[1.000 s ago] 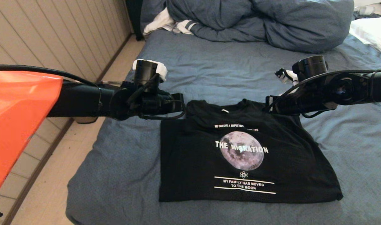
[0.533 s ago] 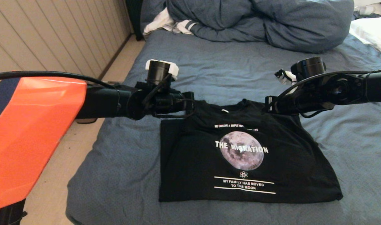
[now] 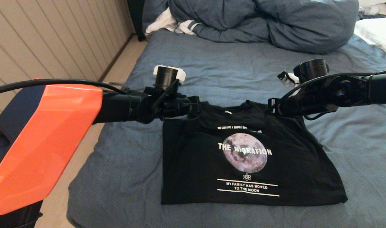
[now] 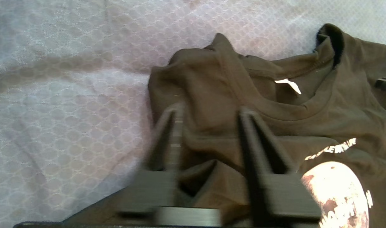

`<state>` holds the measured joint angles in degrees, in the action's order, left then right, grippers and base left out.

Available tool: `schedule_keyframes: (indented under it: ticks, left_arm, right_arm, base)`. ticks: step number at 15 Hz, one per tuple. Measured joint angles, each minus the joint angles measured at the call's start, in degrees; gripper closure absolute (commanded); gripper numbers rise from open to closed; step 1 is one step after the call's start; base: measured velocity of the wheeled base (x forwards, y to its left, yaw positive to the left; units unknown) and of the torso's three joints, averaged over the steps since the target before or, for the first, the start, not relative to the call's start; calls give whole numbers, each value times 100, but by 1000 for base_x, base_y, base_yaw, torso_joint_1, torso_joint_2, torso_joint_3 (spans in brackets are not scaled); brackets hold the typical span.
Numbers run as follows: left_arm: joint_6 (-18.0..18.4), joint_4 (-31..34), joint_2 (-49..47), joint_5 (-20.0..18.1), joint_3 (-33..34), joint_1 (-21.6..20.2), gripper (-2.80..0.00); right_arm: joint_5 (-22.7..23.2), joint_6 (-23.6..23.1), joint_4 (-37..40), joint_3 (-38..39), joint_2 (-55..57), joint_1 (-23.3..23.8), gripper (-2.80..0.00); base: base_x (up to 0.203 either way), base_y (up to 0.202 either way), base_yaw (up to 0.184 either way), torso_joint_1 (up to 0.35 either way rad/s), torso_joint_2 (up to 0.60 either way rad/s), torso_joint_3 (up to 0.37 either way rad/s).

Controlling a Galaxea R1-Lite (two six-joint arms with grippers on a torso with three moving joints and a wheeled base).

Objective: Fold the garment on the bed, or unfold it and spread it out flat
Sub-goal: Unford the black T-shirt

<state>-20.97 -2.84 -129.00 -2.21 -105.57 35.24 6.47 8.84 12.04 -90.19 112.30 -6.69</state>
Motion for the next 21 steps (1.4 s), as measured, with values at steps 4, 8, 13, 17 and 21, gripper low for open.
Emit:
schedule_keyframes:
  ticks: [4, 8, 13, 17, 21]
  left_arm:
    - [3, -10, -141, 4, -101, -10, -280]
    - [24, -12, -382, -2, -251, -35, -280]
    - [55, -313, -545, -9, -280, -46, 0]
    - [35, -327, -501, -26, -269, -29, 0]
    - [-24, -285, -282, -27, -126, 23, 0]
  right_arm:
    - [-2, 0, 0, 24, 10, 0, 0]
    - [3, 0, 0, 28, 55, 15, 0]
    - [13, 0, -9, 22, 136, 13, 0]
    - [14, 0, -6, 62, 149, 25, 0]
    - [11, 0, -1, 100, 104, 77, 0]
  base:
    - [0, 0, 0, 0, 0, 0]
    - [0, 0, 0, 0, 0, 0]
    - [0, 0, 0, 0, 0, 0]
    - [0, 0, 0, 0, 0, 0]
    - [0, 0, 0, 0, 0, 0]
